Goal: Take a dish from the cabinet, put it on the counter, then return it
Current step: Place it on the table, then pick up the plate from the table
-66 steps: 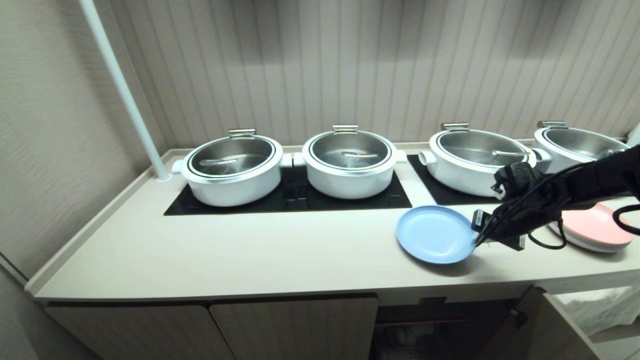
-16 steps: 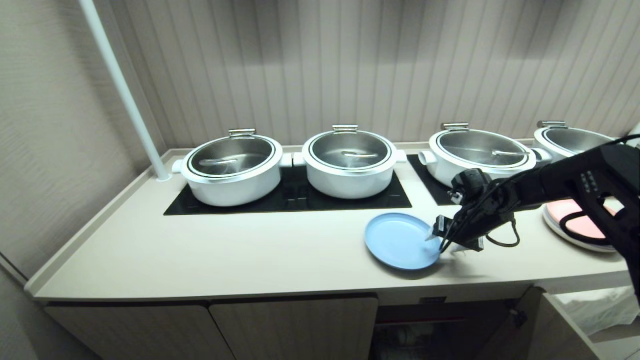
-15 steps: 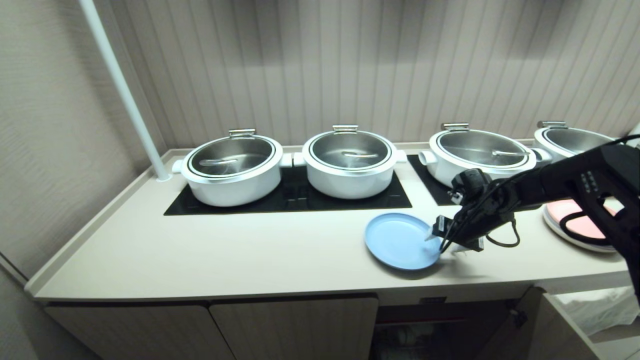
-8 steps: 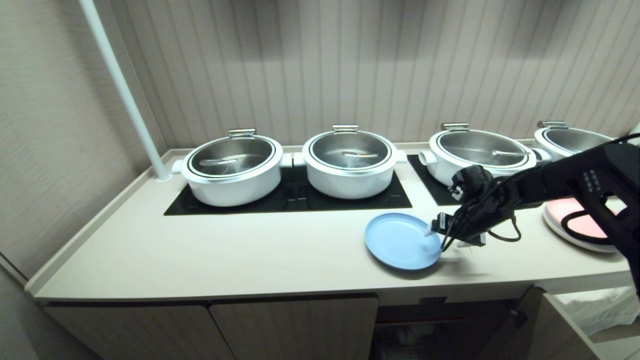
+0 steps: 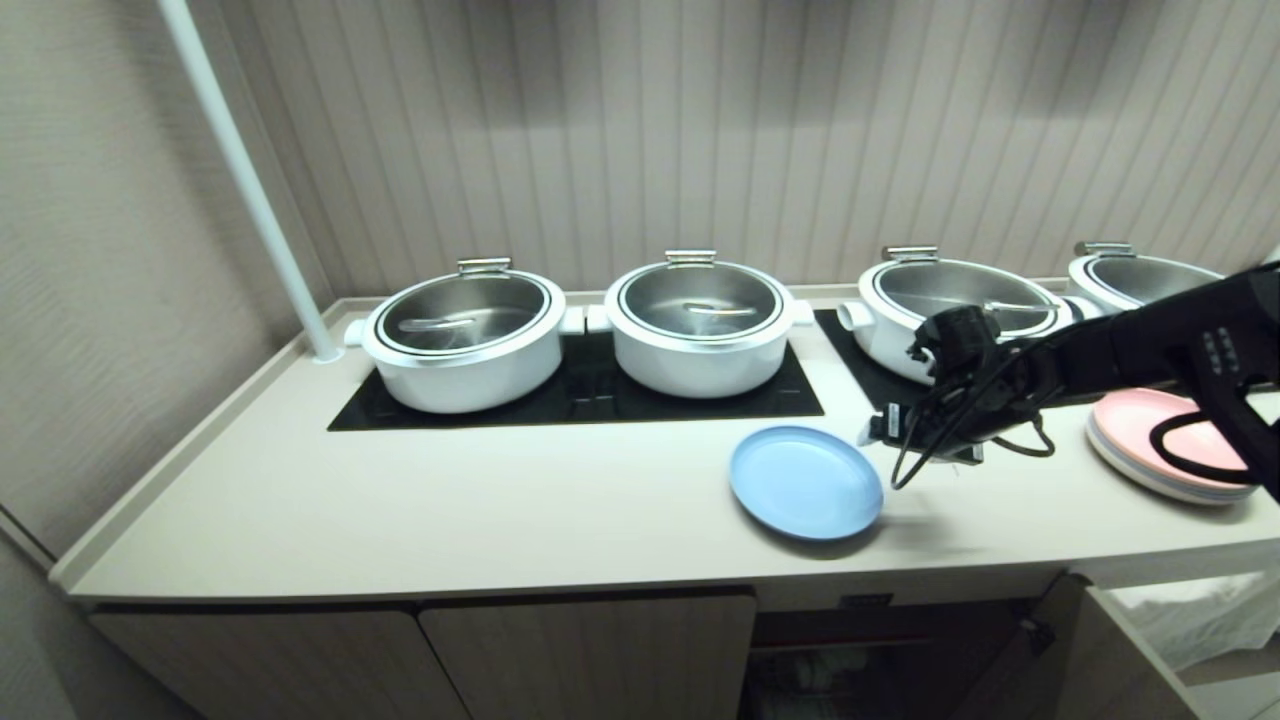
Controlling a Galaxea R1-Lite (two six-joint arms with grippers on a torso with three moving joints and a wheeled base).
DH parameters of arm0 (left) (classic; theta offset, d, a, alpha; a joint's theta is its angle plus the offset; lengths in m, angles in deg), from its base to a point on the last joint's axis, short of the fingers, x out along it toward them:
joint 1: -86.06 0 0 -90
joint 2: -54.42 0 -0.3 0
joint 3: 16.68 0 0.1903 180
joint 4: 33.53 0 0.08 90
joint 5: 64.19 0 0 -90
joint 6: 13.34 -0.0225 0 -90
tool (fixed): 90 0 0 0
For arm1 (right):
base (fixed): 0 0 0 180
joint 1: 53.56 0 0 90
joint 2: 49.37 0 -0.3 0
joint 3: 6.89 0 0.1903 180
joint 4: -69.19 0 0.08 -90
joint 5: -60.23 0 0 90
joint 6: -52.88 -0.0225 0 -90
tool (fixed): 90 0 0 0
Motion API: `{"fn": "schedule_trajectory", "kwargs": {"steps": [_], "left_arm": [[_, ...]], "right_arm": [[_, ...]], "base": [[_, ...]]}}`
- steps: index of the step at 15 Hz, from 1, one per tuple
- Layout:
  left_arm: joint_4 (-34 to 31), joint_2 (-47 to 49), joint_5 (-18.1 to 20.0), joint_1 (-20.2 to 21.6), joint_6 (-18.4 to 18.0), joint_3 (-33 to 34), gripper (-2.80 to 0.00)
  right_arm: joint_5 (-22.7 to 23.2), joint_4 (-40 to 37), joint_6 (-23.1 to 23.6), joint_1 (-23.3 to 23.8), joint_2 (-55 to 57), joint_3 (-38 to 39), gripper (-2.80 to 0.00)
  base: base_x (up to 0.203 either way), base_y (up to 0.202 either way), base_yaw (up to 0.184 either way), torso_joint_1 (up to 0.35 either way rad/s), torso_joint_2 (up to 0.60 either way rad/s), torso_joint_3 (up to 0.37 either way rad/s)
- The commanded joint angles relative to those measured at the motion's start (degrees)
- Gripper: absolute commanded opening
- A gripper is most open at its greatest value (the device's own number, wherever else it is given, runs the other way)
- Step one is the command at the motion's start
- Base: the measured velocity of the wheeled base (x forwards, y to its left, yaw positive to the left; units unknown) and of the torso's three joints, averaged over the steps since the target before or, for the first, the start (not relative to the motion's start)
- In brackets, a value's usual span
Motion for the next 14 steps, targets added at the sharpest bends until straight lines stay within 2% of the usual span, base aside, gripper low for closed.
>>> {"fn": "schedule_trajectory", "kwargs": {"steps": [1,4,9,11,14], "left_arm": [[0.0,-0.02,0.0,0.0,0.0,0.0,-2.8],[0.0,-0.02,0.0,0.0,0.0,0.0,-2.8],[0.0,-0.02,-0.09,0.0,0.0,0.0,-2.8],[0.0,-0.02,-0.04,0.0,0.0,0.0,-2.8],[0.0,-0.02,0.0,0.0,0.0,0.0,-2.8]], "right_arm": [[-2.09,0.12,-0.13,-0.05,-2.11,1.2,0.0],[-4.46,6.65,0.38,-0.44,-4.35,6.02,0.0],[-6.01,23.99,7.24,-0.47,-9.19,18.55,0.0],[-6.04,28.51,9.79,-0.47,-11.07,23.3,0.0],[-6.05,34.17,11.29,-0.47,-13.54,28.91,0.0]], "base": [[0.0,0.0,0.0,0.0,0.0,0.0],[0.0,0.0,0.0,0.0,0.0,0.0],[0.0,0.0,0.0,0.0,0.0,0.0],[0.0,0.0,0.0,0.0,0.0,0.0],[0.0,0.0,0.0,0.0,0.0,0.0]]}}
